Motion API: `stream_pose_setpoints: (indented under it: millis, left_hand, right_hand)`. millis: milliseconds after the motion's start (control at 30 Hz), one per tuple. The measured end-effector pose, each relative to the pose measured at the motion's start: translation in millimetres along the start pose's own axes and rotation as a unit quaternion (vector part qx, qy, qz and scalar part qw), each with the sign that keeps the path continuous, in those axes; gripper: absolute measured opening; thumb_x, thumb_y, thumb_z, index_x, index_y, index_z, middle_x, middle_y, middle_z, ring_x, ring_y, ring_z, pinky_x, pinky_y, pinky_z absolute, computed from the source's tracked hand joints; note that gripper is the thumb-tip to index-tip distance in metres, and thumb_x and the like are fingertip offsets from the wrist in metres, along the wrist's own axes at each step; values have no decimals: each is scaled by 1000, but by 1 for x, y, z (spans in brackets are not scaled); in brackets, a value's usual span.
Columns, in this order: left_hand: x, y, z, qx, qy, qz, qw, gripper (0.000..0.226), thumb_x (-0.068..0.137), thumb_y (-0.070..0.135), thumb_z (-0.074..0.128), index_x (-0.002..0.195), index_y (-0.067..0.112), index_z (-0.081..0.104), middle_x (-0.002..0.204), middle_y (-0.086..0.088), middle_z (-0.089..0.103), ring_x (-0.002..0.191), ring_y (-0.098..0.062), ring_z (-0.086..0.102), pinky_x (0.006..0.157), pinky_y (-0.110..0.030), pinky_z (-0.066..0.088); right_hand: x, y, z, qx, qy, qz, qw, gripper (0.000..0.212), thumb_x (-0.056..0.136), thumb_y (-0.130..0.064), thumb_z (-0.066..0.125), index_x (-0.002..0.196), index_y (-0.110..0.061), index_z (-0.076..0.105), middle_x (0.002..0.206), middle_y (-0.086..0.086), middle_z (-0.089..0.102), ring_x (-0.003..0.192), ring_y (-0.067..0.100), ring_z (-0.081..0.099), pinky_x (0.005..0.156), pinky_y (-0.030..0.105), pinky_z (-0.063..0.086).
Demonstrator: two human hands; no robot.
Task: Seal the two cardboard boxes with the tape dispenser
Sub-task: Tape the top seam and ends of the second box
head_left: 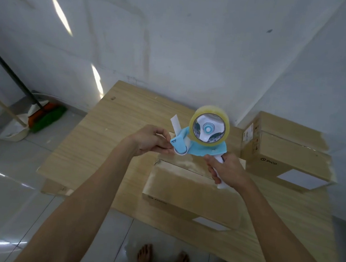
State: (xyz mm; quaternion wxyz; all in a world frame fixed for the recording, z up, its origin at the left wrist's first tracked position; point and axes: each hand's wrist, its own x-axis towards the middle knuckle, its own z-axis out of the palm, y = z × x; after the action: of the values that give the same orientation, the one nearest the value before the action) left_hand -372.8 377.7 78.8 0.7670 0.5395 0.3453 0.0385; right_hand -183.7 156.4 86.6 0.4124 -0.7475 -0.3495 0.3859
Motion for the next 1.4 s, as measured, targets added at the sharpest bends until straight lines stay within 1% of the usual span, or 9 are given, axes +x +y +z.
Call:
stream_pose_setpoints:
  millis: [133, 300, 500, 600, 700, 867, 1000, 1167, 1400]
  left_hand:
    - [-2, -7, -5, 49, 42, 61, 996, 13, 87, -15, 67, 95, -5, 65, 103, -35, 71, 92, -42, 72, 79, -39, 64]
    - [9, -19, -4, 162, 75, 161, 971, 22, 85, -5, 73, 97, 9, 61, 82, -15, 74, 79, -16, 69, 81, -31, 57]
    - [22, -39, 9, 163, 81, 134, 974, 23, 80, 1, 71, 96, 11, 58, 89, -24, 74, 81, -23, 65, 79, -39, 52]
    - [26, -52, 6, 141, 119, 120, 976, 23, 82, -3, 74, 91, 13, 60, 92, -17, 77, 87, -22, 71, 81, -43, 56]
    - [19, -66, 13, 123, 169, 116, 971, 26, 79, 1, 83, 90, 7, 60, 87, -3, 78, 84, -9, 72, 78, -35, 59]
    - [-2, -96, 50, 146, 302, 142, 931, 25, 80, 7, 81, 81, 16, 58, 79, -1, 74, 77, -10, 73, 71, -28, 56]
    - [-1, -97, 61, 116, 363, 114, 918, 20, 80, 13, 81, 81, 20, 62, 76, 4, 75, 73, -7, 71, 71, -29, 56]
    - [1, -56, 40, 49, 292, 74, 952, 23, 77, 7, 86, 87, 11, 65, 74, -3, 76, 66, -6, 70, 58, -19, 50]
    - [-11, -29, -8, 106, 111, 62, 986, 24, 81, -8, 78, 81, 8, 61, 91, -31, 73, 75, -30, 76, 78, -43, 54]
  right_hand:
    - [1, -5, 16, -14, 13, -20, 1000, 62, 88, -53, 67, 67, 4, 57, 57, 24, 57, 45, 27, 52, 49, 32, 47]
    - [-22, 2, 58, -19, 124, 30, 992, 54, 98, -45, 61, 59, -7, 65, 58, 7, 69, 56, 18, 66, 65, 31, 49]
    - [-43, 17, 95, 42, 234, 90, 967, 43, 98, -44, 61, 67, -16, 70, 59, -7, 70, 60, 2, 66, 62, 23, 46]
    - [-28, 24, 82, 21, 210, 77, 975, 39, 95, -45, 64, 75, -12, 69, 62, -2, 69, 58, 1, 65, 58, 25, 46]
    - [-3, 30, 51, -9, 133, 56, 990, 48, 94, -47, 65, 68, -7, 71, 63, 5, 73, 60, 12, 69, 65, 28, 53]
    - [46, 19, 7, -121, -11, 0, 993, 50, 95, -45, 65, 61, -9, 73, 62, 3, 74, 61, 12, 69, 65, 18, 49]
    - [73, 6, -12, -201, -52, -35, 978, 50, 95, -48, 64, 61, -13, 74, 62, -1, 73, 59, 6, 66, 60, 7, 41]
    - [58, 15, -10, -154, -10, -49, 987, 51, 92, -50, 67, 59, -11, 69, 60, 3, 70, 57, 17, 66, 60, 19, 49]
    - [1, 13, 22, -93, 28, -55, 994, 46, 91, -47, 70, 67, -9, 63, 55, 6, 65, 48, 18, 62, 50, 27, 49]
